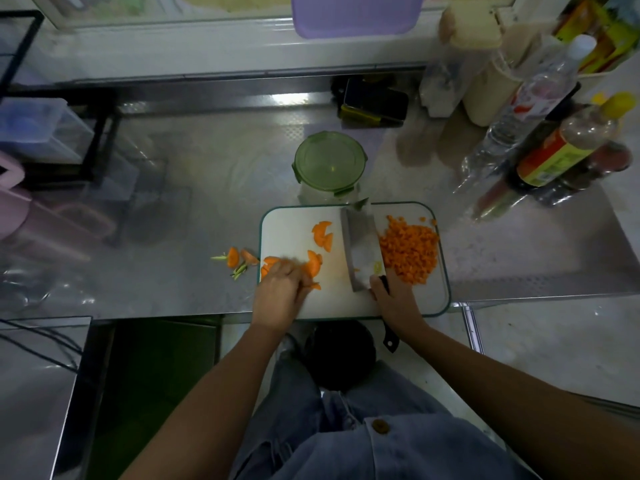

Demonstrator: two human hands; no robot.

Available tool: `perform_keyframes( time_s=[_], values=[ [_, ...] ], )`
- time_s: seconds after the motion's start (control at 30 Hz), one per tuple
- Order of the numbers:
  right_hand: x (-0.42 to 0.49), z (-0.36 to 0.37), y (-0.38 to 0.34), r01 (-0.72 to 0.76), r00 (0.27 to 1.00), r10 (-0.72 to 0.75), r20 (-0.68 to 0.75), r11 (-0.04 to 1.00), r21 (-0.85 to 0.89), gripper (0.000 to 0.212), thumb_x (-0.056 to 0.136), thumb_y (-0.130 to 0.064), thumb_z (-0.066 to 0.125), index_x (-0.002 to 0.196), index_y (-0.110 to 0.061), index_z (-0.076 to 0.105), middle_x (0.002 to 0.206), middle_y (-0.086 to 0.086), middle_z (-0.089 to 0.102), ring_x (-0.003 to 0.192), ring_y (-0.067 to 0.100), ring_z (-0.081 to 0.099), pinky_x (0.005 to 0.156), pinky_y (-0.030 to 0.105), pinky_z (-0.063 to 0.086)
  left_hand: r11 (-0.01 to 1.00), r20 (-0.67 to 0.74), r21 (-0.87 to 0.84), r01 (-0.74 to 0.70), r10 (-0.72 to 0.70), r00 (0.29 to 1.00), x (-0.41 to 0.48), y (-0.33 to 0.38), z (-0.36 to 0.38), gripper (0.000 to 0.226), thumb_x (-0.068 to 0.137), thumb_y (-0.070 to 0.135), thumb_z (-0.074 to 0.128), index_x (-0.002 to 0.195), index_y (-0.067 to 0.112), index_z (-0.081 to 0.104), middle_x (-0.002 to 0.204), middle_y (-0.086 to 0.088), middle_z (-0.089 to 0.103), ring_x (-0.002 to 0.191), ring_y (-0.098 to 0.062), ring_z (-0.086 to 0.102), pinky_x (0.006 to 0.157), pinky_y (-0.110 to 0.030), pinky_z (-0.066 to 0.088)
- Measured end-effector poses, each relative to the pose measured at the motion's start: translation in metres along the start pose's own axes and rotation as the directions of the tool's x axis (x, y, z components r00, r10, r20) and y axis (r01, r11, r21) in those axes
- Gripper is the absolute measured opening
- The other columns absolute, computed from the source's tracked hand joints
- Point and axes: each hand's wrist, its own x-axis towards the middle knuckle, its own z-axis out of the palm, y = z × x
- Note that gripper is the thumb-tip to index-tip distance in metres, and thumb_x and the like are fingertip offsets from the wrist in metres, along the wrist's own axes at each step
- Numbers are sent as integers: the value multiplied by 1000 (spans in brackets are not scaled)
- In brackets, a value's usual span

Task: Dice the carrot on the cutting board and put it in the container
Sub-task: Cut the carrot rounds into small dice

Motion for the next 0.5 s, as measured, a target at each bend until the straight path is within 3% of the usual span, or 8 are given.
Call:
perform_keyframes(
  time_s=[0.1,0.2,0.33,0.5],
  values=[
    [0,0,-1,2,1000,-2,5,1000,-8,18,99,-15,43,83,-11,51,77,10,56,71,16,52,63,25,39,997,31,60,-55,53,998,3,5,-3,14,73,20,79,76,15,67,78,-7,65,87,-30,61,72,-34,47],
    [0,-2,-5,13,1000,-13,3,1000,-9,26,99,-13,44,75,-23,46,70,-3,50,65,6,47,58,20,35,991,100,136,-17,4,995,10,11,-6,21,68,16,80,87,12,70,80,-12,67,93,-34,61,77,-37,50],
    [-1,-2,-7,31,999,-31,-10,999,-27,32,98,-11,44,70,-26,41,65,-7,45,60,2,43,55,13,34,951,152,293,-94,50,987,17,13,-6,31,42,19,90,66,14,71,59,-5,62,67,-28,61,51,-25,47],
    [0,-2,-6,20,1000,-20,-2,999,-34,31,98,-11,44,70,-24,41,64,-6,42,59,5,42,54,11,34,933,147,334,-131,85,985,18,12,-3,31,34,16,92,59,16,73,59,-3,62,65,-25,62,47,-22,46]
  ],
)
